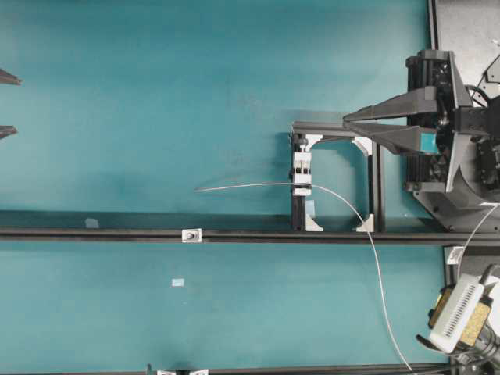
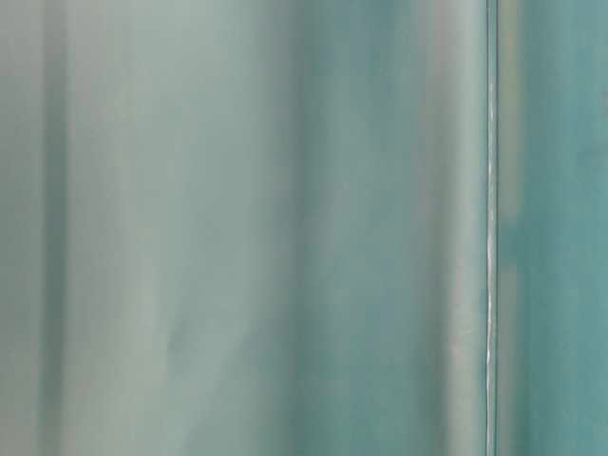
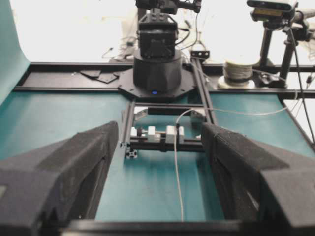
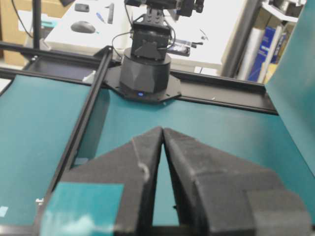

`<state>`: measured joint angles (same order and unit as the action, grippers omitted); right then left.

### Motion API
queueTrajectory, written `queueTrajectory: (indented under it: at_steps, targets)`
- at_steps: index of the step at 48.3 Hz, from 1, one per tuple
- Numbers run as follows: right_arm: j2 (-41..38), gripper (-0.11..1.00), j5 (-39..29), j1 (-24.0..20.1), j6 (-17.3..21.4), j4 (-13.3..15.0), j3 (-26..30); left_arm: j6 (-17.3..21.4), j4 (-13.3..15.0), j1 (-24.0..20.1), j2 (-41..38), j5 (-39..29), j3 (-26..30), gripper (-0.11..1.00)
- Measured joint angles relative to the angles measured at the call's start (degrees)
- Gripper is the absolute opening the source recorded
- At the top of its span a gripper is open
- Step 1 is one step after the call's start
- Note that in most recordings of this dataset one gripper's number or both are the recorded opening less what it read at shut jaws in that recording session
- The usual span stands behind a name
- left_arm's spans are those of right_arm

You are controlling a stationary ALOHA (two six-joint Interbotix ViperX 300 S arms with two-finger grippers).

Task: Insert the wire into the hole on the right side and pull it with the left arm.
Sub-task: 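Move the right gripper left over the grey wire near the bracket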

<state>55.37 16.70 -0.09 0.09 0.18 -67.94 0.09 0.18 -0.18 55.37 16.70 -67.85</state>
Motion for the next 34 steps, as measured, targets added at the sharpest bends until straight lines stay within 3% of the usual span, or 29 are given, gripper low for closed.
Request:
queueTrajectory:
  at_steps: [2, 7, 9, 14, 19, 21, 23, 34]
  targets:
    - [0.0, 0.22, 0.1, -0.1, 0.3, 0.0, -0.2, 0.1, 0.1, 0.0, 0.0, 0.2, 0.0, 0.22]
    - [-0.9, 0.03, 1.4, -0.1, 0.6, 0.0, -1.8, 0.3, 0.9, 0.4, 0.0, 1.6, -0.4, 0.02]
    - [-1.4, 0.00, 2.3, -0.2, 0.6, 0.0, -2.5, 0.3, 1.0, 0.4, 0.0, 2.1, -0.7, 0.00]
    - [-3.4, 0.00, 4.0, -0.3, 0.8, 0.1, -3.3, 0.2, 1.0, 0.4, -0.6, 3.1, -1.3, 0.15]
    - [-5.7, 0.01, 4.7, -0.3, 1.9, 0.0, -3.6, 0.0, 1.1, 0.4, -1.8, 3.3, -1.7, 0.42]
    - [-6.5, 0.06, 4.8, -0.3, 2.6, 0.0, -3.6, 0.0, 1.1, 0.4, -2.5, 3.3, -1.8, 0.56]
    - [-7.4, 0.14, 5.0, -0.3, 3.4, 0.1, -3.6, 0.0, 1.1, 0.4, -3.1, 3.3, -1.8, 0.63]
    - [-9.2, 0.79, 5.1, -0.3, 5.9, 0.1, -3.6, 0.3, 1.1, 0.4, -7.2, 3.3, -1.8, 0.67]
